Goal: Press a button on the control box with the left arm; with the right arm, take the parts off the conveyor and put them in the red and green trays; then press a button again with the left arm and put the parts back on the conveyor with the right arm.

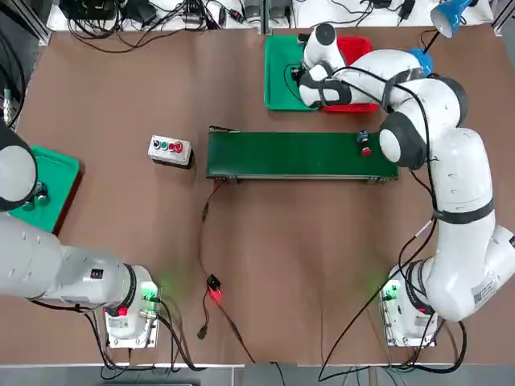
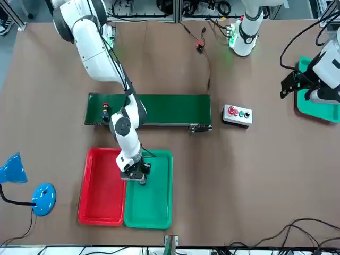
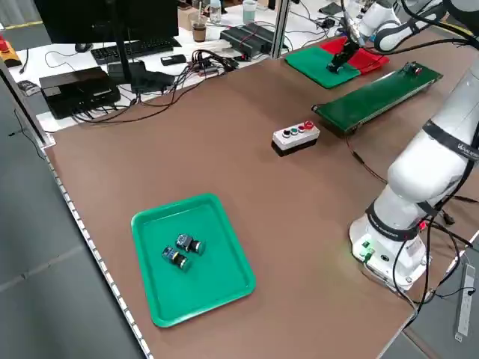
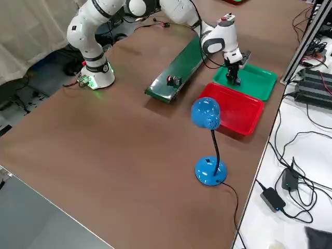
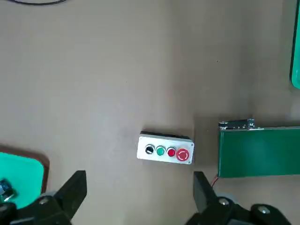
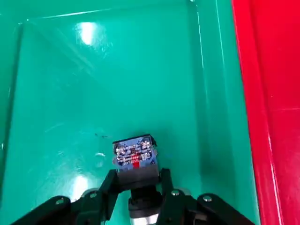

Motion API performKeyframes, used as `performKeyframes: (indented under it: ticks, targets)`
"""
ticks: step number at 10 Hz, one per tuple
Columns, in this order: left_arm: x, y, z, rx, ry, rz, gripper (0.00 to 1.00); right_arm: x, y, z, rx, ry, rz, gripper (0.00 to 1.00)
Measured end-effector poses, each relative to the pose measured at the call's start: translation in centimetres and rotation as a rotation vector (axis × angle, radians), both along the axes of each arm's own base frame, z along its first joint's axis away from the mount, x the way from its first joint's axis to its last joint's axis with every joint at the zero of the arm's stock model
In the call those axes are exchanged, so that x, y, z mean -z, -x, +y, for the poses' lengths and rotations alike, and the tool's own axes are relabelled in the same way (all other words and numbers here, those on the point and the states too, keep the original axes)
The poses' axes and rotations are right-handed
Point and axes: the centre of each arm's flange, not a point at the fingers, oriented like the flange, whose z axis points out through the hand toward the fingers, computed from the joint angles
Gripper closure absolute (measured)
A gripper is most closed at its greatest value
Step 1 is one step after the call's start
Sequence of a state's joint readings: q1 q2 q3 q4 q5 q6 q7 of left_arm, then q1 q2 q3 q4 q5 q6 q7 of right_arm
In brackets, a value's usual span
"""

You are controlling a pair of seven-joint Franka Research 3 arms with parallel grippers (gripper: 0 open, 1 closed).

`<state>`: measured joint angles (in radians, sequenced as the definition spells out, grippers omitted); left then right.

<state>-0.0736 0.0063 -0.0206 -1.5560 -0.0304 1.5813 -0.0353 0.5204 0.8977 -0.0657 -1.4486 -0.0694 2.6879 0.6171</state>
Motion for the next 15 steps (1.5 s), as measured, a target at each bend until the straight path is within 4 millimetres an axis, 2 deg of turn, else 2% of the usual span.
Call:
performKeyframes:
  ticks: [3,6,7,9,11,13,15]
  targets:
    - [0.0,0.0,0.3,-0.005,0.0,0.0,0.0,-0.1,-0.1,0.0,0.004,0.017,0.029,0.59]
    - [0.0,0.0,0.5,-0.009,0.0,0.0,0.0,-1.8,-0.2,0.4,0.01,0.042,0.079,0.59]
    - [0.0,0.0,0.5,-0.009,0.0,0.0,0.0,-3.2,-0.1,0.5,0.014,0.056,0.104,0.59]
    - [0.0,-0.1,0.5,-0.009,0.0,0.0,0.0,-7.9,0.8,1.0,0.022,0.085,0.166,0.59]
    - [0.0,-0.1,0.5,-0.009,0.0,0.001,0.0,-12.1,2.7,2.7,0.029,0.084,0.185,0.59]
    - [0.0,-0.1,0.5,-0.009,0.0,0.0,0.0,-14.2,5.7,4.0,0.026,0.066,0.207,0.59]
    - [0.0,-0.1,0.5,-0.009,0.0,0.001,0.0,-15.8,10.2,4.8,0.014,0.063,0.237,0.59]
